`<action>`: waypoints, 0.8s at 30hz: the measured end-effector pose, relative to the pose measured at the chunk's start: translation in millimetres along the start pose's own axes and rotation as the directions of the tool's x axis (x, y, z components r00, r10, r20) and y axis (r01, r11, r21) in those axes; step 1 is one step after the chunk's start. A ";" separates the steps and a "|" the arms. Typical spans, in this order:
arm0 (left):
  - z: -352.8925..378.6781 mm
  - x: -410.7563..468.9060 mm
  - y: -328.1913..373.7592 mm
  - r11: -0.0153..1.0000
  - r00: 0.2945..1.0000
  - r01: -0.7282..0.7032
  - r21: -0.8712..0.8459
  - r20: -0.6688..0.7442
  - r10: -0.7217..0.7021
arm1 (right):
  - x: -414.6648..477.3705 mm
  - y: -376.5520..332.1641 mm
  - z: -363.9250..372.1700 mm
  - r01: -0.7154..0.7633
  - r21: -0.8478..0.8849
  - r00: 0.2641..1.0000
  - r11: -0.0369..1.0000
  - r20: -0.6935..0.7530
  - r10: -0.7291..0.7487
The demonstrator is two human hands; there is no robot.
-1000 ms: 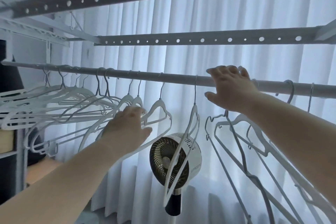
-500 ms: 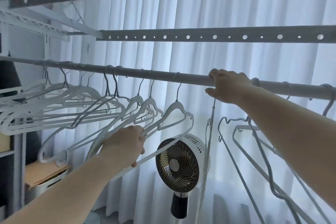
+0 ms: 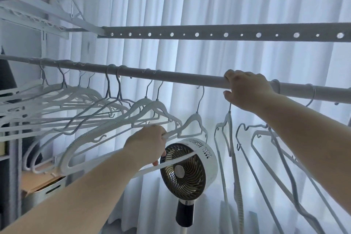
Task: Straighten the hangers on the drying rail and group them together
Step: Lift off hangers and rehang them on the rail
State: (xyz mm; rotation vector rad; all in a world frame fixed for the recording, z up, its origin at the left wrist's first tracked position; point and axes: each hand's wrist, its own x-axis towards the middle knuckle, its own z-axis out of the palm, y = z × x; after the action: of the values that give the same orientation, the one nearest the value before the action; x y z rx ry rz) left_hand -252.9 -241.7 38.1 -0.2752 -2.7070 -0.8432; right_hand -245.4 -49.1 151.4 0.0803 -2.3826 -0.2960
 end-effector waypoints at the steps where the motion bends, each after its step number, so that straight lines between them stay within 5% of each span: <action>1: 1.4 -2.1 -1.3 1.000 1.000 0.005 0.010 0.016 -0.005 | -0.6 0.4 -0.2 -0.002 -0.007 1.000 1.000 0.008 0.002; 10: 2.9 -55.1 -39.1 0.993 0.998 0.068 -0.098 0.016 -0.067 | -10.8 -2.2 -1.1 0.026 0.053 0.998 0.998 0.061 -0.029; 18: -16.5 -132.1 -66.3 0.952 0.994 0.091 -0.292 -0.036 -0.106 | -35.3 -41.8 -16.0 0.271 0.163 0.954 0.949 -0.173 -0.243; 24: -36.7 -177.8 -89.2 0.904 0.993 0.044 -0.425 -0.082 -0.087 | -75.7 -74.1 -40.8 0.348 0.279 0.903 0.895 0.155 -0.400</action>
State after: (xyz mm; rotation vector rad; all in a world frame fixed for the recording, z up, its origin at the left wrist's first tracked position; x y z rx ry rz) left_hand -101.6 -352.0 -38.5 -0.2240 -2.4270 -1.4254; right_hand -163.9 -118.1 113.0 0.6653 -2.5932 -0.1931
